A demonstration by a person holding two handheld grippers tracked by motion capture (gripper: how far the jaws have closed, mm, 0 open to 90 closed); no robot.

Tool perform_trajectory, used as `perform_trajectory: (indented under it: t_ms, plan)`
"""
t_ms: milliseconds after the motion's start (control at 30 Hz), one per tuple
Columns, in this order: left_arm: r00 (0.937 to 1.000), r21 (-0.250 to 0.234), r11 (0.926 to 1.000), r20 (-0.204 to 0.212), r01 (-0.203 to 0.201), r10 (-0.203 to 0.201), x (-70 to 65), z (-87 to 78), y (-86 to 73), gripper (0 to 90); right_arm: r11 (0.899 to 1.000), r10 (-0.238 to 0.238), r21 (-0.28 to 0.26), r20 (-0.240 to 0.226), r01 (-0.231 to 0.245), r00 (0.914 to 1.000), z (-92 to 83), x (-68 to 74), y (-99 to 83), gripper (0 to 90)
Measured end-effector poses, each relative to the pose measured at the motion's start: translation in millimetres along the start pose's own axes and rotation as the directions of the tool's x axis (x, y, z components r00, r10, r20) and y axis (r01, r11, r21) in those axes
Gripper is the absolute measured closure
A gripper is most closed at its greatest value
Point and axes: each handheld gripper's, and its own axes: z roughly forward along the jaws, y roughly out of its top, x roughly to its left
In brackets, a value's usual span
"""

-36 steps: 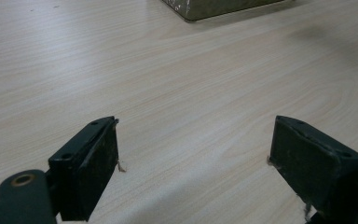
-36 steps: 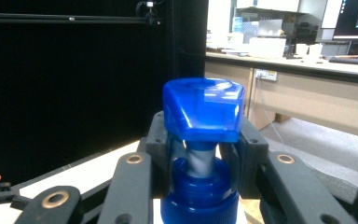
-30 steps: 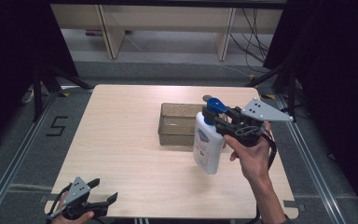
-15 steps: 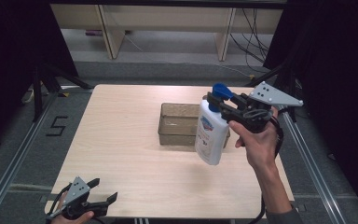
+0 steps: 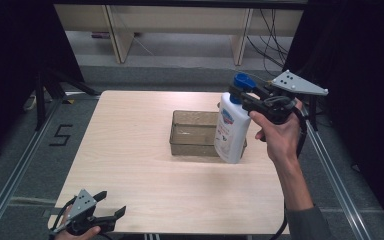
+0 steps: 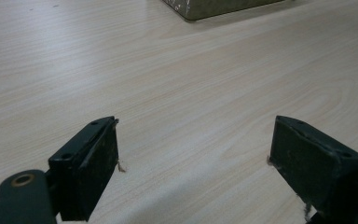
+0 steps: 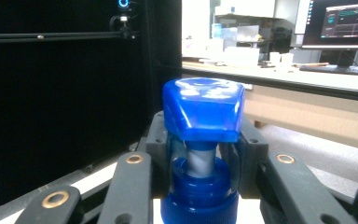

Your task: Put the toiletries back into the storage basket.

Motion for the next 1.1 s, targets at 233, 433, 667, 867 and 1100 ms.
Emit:
perform_trajectory:
  t_ms: [233,433,667,867,1100]
  plan:
    - [1.0,0.002,1.0,-0.002,-0.005,0.005,1.2,-0.1,-0.2,14.8,1.0,-0.002,0.007,0.042,0.001,0.9991,9.6,-14.1,2.1,65.8]
    - [0.9999,0.002,1.0,-0.015,0.008,-0.008,0.6,0.1,0.0,14.9,1.0,0.009,0.014,0.08,-0.01,0.9968,17.7,-28.1,-0.4,65.8]
    - [0.9999,-0.005,0.9999,-0.012,0.01,-0.01,1.6,0.0,-0.1,14.8,1.0,-0.001,0.02,0.127,-0.002,0.992,26.4,-47.8,-5.7,65.8]
    - [0.9998,-0.009,0.9998,-0.011,0.017,-0.017,1.8,0.8,-0.6,14.9,1.0,0.016,0.013,0.146,-0.018,0.9891,32.4,-58.4,-10.2,65.8]
    - [0.9997,-0.004,0.9998,-0.017,0.017,-0.017,1.7,0.2,-0.6,14.9,1.0,0.015,0.016,0.167,-0.018,0.9859,38.9,-66.7,-14.0,65.8]
